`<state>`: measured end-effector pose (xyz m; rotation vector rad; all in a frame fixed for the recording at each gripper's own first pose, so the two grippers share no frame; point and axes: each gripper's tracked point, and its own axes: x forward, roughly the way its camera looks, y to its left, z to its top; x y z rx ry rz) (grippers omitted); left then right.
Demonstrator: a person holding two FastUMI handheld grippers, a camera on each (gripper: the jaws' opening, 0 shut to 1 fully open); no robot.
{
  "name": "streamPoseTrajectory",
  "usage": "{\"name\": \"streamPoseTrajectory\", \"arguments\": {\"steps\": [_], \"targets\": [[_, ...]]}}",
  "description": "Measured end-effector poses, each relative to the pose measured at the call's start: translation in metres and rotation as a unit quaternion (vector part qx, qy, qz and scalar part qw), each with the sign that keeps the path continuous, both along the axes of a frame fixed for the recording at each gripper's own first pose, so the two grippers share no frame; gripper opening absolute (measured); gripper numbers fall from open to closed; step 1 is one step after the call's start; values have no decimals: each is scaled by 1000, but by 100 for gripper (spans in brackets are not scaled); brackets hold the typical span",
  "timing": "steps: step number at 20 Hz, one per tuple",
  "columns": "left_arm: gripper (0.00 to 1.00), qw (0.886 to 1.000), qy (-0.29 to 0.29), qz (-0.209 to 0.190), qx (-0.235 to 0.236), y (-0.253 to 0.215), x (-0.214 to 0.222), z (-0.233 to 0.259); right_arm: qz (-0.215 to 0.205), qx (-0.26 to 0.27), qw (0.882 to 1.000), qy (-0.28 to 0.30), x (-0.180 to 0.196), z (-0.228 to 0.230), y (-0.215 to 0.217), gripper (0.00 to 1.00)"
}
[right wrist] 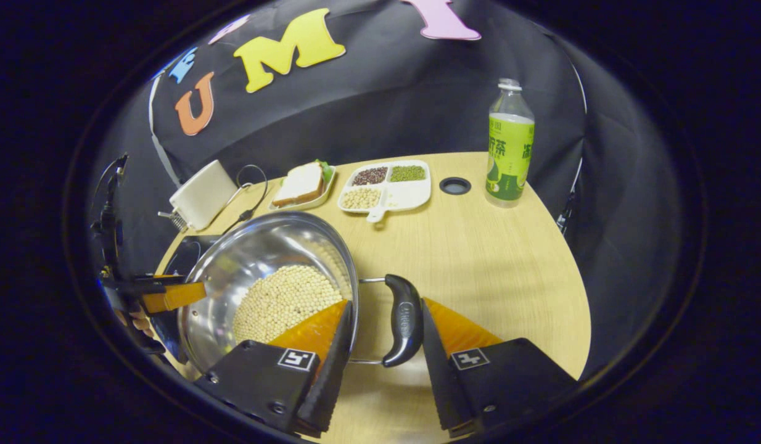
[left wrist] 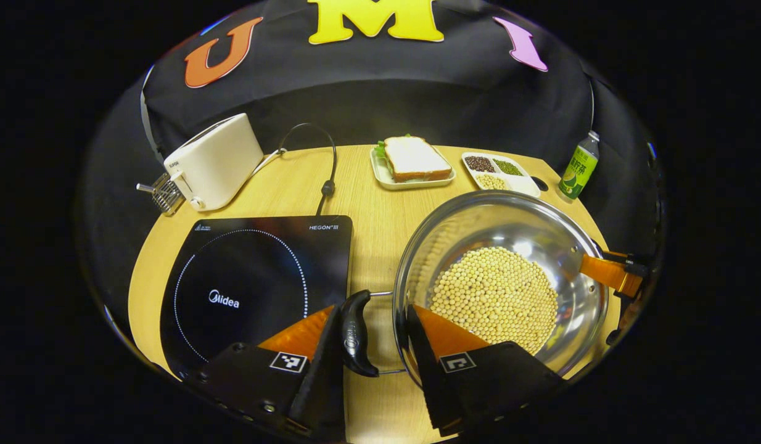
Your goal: First push the handle of the pot to place it horizontally, then grasp the pot with both hands and set it on the induction cooktop.
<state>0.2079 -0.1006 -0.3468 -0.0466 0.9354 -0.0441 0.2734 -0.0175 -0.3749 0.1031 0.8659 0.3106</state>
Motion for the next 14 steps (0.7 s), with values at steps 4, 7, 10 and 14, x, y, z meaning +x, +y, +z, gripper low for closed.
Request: {"name": "streamPoseTrajectory", "arguments": {"steps": [4, 7, 10, 14], "targets": [[60, 1000, -4, -11, -3, -2, 2, -1, -8, -4, 1000, 6, -9, 3, -3, 57], [57, 1000, -13, -24, 4, -5, -2, -2, -25, -12, 1000, 13, -22, 5, -10, 55], [56, 999, -19, -33, -12, -14, -15, 14, -38, -19, 999, 9, -38, 24, -16, 55], [57, 998, -46, -45, -26, -5, -24, 43, -48, -35, 998, -13, -62, 66, -12, 55]]}}
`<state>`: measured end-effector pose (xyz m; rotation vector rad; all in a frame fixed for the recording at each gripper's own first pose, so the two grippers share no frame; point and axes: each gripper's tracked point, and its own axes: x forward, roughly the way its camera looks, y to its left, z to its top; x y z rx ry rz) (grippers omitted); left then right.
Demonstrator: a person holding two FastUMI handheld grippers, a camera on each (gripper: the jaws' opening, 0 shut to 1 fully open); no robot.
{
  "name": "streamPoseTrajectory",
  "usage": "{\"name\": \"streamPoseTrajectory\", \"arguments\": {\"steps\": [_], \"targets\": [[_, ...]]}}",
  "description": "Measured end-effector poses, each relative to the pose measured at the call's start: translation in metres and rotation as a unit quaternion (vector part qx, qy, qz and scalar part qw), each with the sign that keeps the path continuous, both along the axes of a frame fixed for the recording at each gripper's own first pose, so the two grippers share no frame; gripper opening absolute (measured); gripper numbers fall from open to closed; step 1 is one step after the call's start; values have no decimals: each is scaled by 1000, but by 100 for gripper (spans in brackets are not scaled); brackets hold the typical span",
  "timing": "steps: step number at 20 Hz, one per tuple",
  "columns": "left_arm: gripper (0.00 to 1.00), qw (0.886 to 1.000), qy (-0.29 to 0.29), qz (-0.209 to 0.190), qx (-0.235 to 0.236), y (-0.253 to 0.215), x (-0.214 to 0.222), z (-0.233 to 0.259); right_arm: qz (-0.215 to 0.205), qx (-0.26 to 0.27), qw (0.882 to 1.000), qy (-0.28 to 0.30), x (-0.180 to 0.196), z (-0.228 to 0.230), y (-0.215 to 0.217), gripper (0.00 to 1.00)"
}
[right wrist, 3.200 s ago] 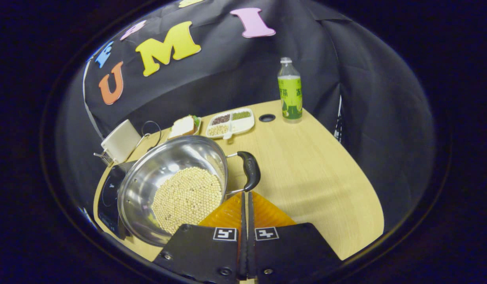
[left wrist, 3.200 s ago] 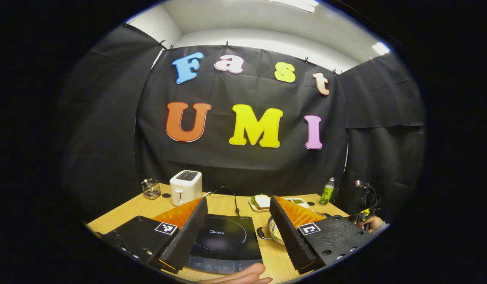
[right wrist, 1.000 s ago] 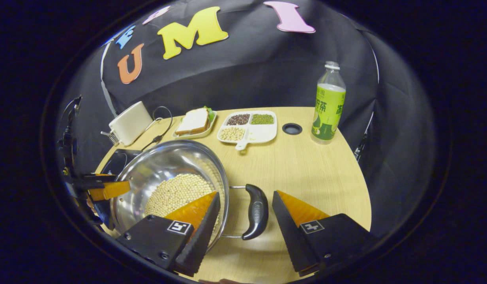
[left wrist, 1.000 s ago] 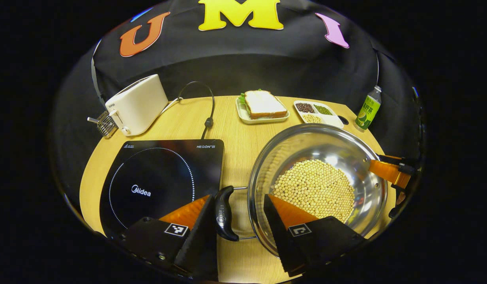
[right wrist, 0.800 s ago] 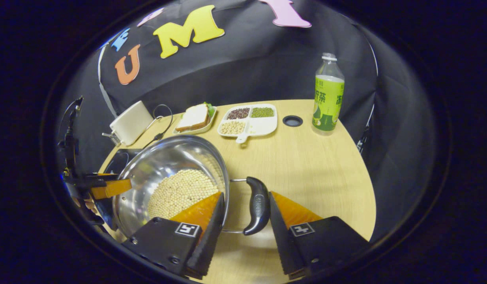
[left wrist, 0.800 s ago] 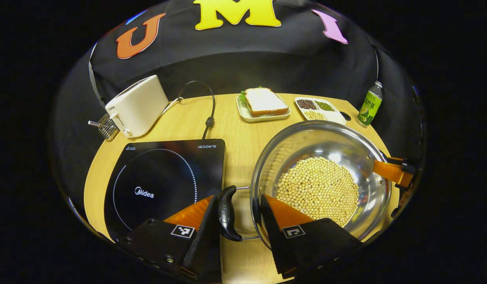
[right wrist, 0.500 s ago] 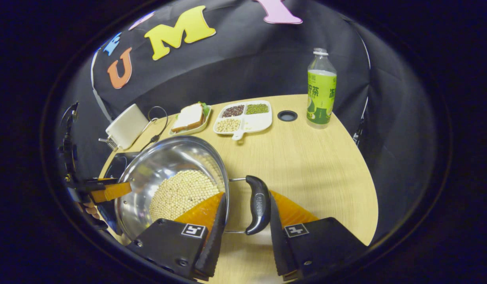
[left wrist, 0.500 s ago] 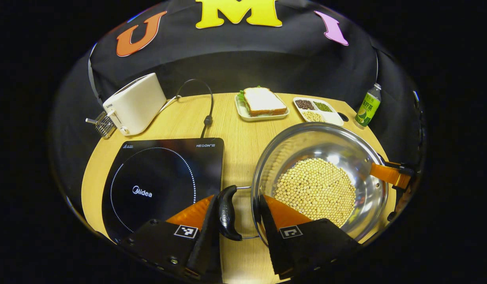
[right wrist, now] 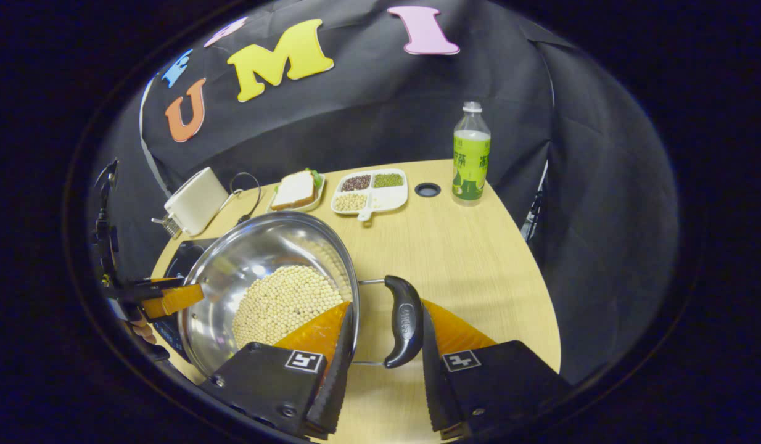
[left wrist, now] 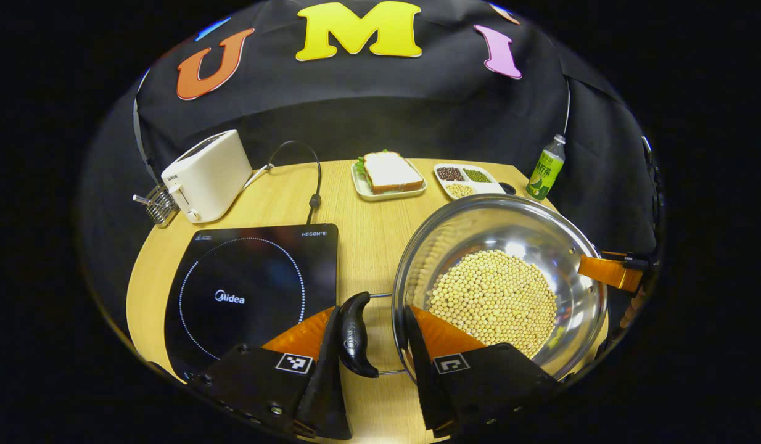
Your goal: First push the handle of the pot to place it horizontally, then grasp the pot with both hands and set it on the induction cooktop.
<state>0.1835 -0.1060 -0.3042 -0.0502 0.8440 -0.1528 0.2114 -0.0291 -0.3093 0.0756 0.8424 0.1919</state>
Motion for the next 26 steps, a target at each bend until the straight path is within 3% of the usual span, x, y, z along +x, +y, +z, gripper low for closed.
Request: {"name": "streamPoseTrajectory", "arguments": {"steps": [7, 12, 18, 23, 26], "targets": [[56, 999, -33, 6, -5, 71, -24, 56, 12, -6, 1000, -27, -33, 66, 71, 55], [56, 998, -36, 58, -9, 160, -29, 63, 47, -6, 998, -39, -28, 80, 164, 57], [56, 994, -17, 111, -11, 246, -21, 31, 72, 6, 997, -29, -11, 47, 260, 55], [56, 993, -17, 115, 31, 288, -1, 9, 82, 30, 996, -2, 1, 4, 304, 55], [56, 993, -19, 116, 30, 298, 16, 0, 78, 36, 996, -4, 16, -7, 318, 55]]}}
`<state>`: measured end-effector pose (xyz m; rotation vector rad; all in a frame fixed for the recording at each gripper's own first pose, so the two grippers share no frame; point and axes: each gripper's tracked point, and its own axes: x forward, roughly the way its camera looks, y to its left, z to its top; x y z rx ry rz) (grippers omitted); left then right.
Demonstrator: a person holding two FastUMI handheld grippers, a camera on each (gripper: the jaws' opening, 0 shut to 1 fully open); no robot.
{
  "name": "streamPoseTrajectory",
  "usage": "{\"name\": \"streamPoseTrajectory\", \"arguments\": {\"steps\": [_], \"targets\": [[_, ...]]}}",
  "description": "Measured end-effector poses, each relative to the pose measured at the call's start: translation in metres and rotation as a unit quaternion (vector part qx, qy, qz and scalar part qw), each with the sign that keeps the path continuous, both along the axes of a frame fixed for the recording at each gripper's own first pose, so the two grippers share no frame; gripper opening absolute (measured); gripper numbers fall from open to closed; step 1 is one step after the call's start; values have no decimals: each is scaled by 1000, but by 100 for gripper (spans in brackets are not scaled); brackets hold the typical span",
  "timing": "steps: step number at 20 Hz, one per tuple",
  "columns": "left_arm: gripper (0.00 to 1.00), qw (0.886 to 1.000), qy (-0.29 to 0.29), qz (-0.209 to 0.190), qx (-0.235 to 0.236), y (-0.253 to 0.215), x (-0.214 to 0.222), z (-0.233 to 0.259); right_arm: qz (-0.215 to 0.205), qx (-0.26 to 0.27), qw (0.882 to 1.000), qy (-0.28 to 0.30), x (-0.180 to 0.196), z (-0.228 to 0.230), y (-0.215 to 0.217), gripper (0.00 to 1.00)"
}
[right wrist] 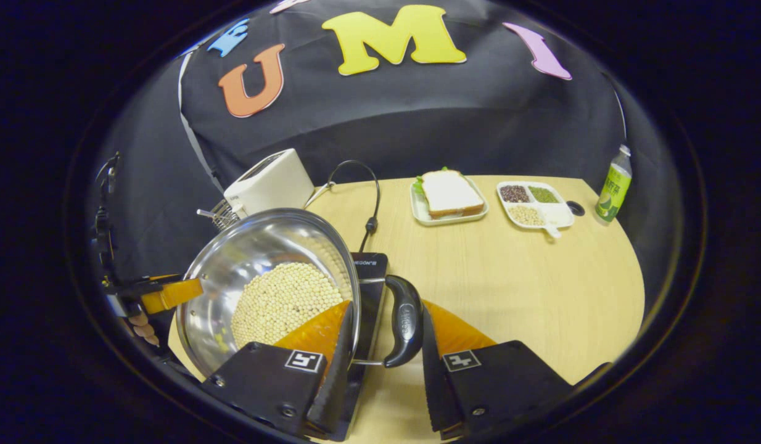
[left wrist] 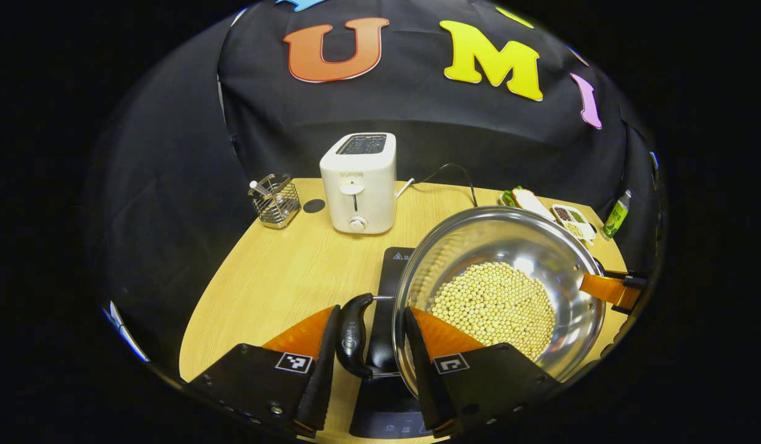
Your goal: First push the handle of the pot to place it horizontally, then grasp the pot with both hands and set it on the induction cooktop.
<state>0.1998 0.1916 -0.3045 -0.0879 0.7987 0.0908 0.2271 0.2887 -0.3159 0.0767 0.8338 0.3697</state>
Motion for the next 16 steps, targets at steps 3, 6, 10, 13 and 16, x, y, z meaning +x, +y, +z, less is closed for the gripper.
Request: {"name": "streamPoseTrajectory", "arguments": {"steps": [3, 6, 10, 13, 16], "targets": [[56, 1000, -4, 1, -4, 5, 14, -5, -23, 11, 1000, -6, 8, -4, 6, 55], [56, 1000, -8, -4, 2, 6, 17, -7, -33, 21, 999, -7, 10, -6, 9, 55], [56, 1000, -3, -9, -5, 8, 16, -8, -34, 24, 999, -5, 6, -6, 10, 56], [46, 1000, 3, -4, -16, 9, 17, -14, -33, 28, 999, -26, 8, -3, 11, 57], [62, 1000, -18, 8, -6, 18, 18, -2, -42, 60, 997, -37, 11, -1, 10, 61]]}}
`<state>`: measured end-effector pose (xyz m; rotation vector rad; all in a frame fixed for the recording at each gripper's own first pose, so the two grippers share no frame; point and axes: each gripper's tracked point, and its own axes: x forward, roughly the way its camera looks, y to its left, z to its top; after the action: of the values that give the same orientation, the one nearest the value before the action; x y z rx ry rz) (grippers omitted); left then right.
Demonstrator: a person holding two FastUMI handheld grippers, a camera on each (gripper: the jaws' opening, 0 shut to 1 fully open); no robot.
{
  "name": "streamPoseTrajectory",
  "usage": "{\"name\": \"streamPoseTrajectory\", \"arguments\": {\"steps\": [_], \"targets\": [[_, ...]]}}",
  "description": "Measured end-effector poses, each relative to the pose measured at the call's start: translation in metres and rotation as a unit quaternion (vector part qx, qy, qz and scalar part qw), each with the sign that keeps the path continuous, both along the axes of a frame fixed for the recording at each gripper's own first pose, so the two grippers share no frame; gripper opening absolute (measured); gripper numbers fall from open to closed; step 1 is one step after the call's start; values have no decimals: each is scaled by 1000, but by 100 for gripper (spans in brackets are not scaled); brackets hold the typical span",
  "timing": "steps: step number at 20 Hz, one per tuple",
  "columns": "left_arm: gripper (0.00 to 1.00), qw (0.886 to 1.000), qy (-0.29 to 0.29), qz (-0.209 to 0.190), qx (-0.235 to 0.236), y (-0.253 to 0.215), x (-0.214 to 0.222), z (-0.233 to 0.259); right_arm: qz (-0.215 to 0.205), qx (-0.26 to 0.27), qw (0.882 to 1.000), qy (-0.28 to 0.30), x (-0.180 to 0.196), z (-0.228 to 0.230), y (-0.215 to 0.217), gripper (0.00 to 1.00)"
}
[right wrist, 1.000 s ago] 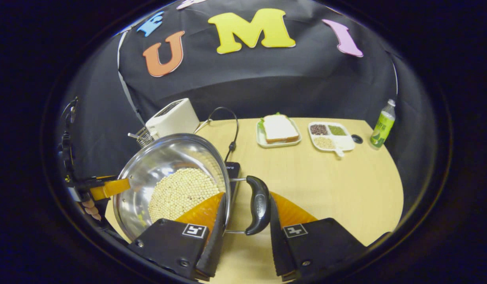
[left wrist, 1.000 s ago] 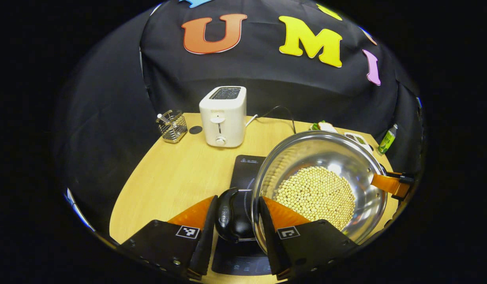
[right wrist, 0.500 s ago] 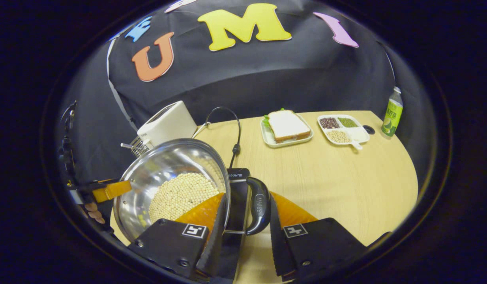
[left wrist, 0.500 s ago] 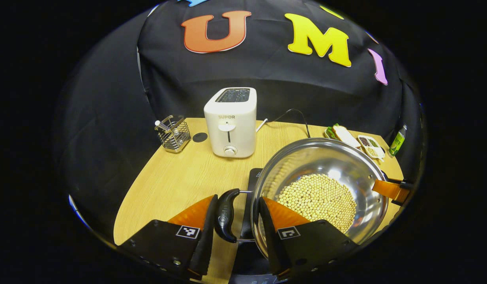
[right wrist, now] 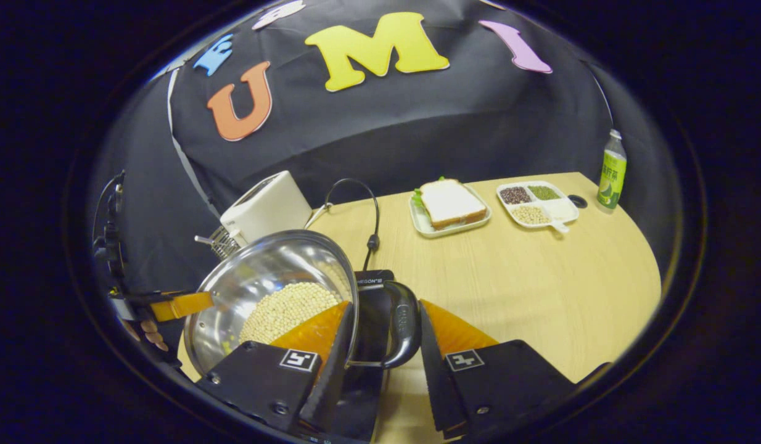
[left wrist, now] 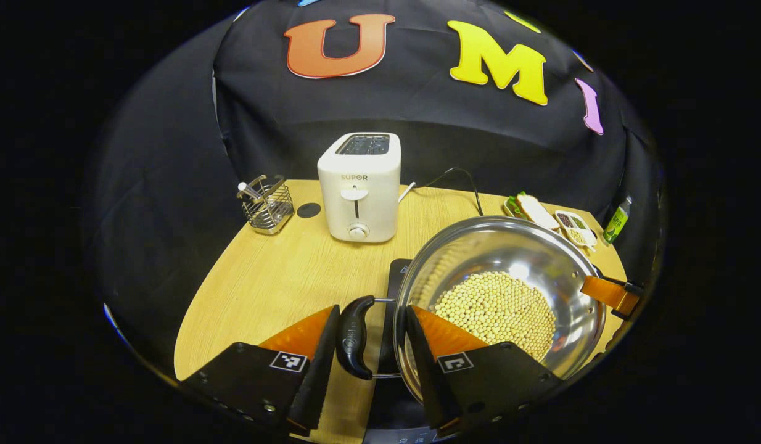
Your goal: First push the handle of the pot to place it horizontally, then grasp the pot with both hands and set it on the induction cooktop.
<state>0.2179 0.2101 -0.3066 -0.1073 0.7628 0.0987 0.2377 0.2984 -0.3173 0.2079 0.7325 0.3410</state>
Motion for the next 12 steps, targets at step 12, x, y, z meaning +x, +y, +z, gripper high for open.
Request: {"name": "streamPoseTrajectory", "arguments": {"steps": [12], "targets": [[97, 991, -124, 20, 39, -7, -71, 119, -68, -8, 985, -155, -53, 116, -106, 92]]}}
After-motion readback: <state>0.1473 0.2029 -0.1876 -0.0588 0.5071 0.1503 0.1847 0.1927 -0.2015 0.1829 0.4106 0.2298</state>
